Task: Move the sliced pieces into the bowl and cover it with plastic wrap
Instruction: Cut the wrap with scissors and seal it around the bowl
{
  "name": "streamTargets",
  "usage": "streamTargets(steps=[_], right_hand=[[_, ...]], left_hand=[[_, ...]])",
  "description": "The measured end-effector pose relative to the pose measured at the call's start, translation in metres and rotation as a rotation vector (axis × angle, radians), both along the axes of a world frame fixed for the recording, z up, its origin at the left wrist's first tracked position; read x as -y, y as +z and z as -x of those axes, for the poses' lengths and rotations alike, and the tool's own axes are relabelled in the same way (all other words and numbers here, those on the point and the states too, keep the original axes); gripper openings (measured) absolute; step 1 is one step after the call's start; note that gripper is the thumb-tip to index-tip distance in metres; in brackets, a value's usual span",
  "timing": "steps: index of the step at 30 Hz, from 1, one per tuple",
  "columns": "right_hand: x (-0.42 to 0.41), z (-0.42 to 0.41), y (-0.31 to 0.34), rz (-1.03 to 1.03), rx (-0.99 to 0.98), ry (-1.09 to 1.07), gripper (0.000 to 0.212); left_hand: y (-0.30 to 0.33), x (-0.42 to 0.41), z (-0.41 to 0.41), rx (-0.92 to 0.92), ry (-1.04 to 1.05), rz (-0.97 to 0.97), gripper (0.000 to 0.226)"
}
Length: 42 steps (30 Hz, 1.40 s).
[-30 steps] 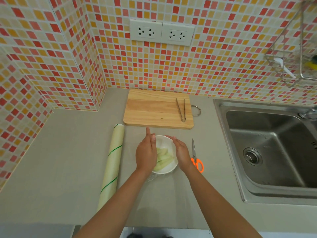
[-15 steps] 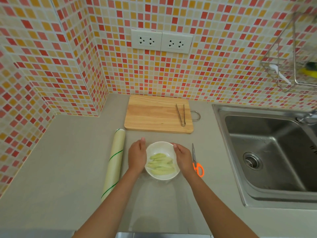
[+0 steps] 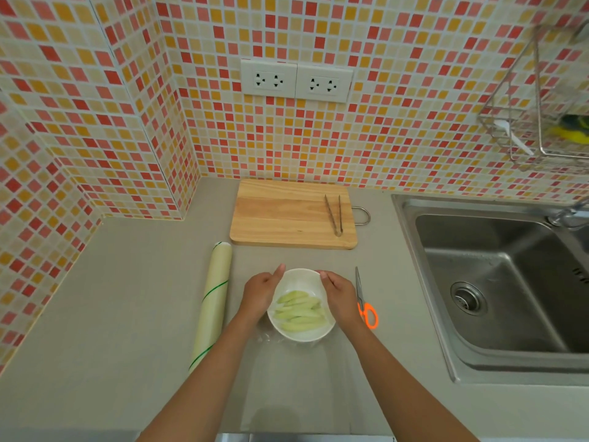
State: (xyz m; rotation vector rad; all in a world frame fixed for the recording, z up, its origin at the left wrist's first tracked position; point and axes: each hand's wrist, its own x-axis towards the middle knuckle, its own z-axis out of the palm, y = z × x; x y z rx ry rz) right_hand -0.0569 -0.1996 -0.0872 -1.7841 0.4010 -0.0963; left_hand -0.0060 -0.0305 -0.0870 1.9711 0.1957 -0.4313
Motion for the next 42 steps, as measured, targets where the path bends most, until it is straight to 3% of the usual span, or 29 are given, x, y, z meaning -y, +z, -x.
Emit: streamTargets(steps=[10, 17, 20, 22, 27, 29, 31, 33, 37, 42], right_hand=[[0.002, 0.0, -0.002, -0.021, -0.021, 0.011, 0.028], [-0.002, 0.0, 0.0, -0.062, -0.027, -0.047, 0.027], [-0.004, 0.0, 0.0, -0.075, -0.026, -0.065, 0.027], [-0.005, 0.0, -0.001, -0.082, -0.03, -0.069, 0.027], [-0.005, 0.002, 0.001, -0.079, -0.017, -0.06, 0.028], [-0.005, 0.003, 0.003, -0.081, -0.021, -0.054, 0.028], [-0.005, 0.005, 0.007, -0.116, -0.038, -0.052, 0.029], [-0.002, 0.006, 0.01, -0.172, -0.049, -0.088, 0.029], [0.001, 0.003, 0.022, -0.353, -0.017, -0.131, 0.034], [-0.005, 0.007, 0.022, -0.399, -0.084, -0.011, 0.029]], left_hand=[[-0.006, -0.009, 0.004, 0.069, 0.118, 0.167, 0.043], [-0.012, -0.004, 0.005, 0.052, 0.207, 0.13, 0.048], [-0.009, -0.004, 0.006, 0.099, 0.233, 0.12, 0.031], [-0.006, -0.004, 0.005, 0.158, 0.236, 0.058, 0.021], [0.002, -0.003, 0.008, 0.187, 0.225, -0.14, 0.03], [0.008, -0.004, 0.008, 0.288, 0.212, -0.22, 0.026], [0.014, -0.007, 0.013, 0.431, 0.257, -0.134, 0.024], [0.019, -0.009, 0.023, 0.468, 0.286, 0.086, 0.034], [0.011, -0.003, 0.042, 0.305, 0.234, 0.395, 0.055], [-0.002, 0.012, 0.045, 0.052, 0.255, 0.527, 0.063]])
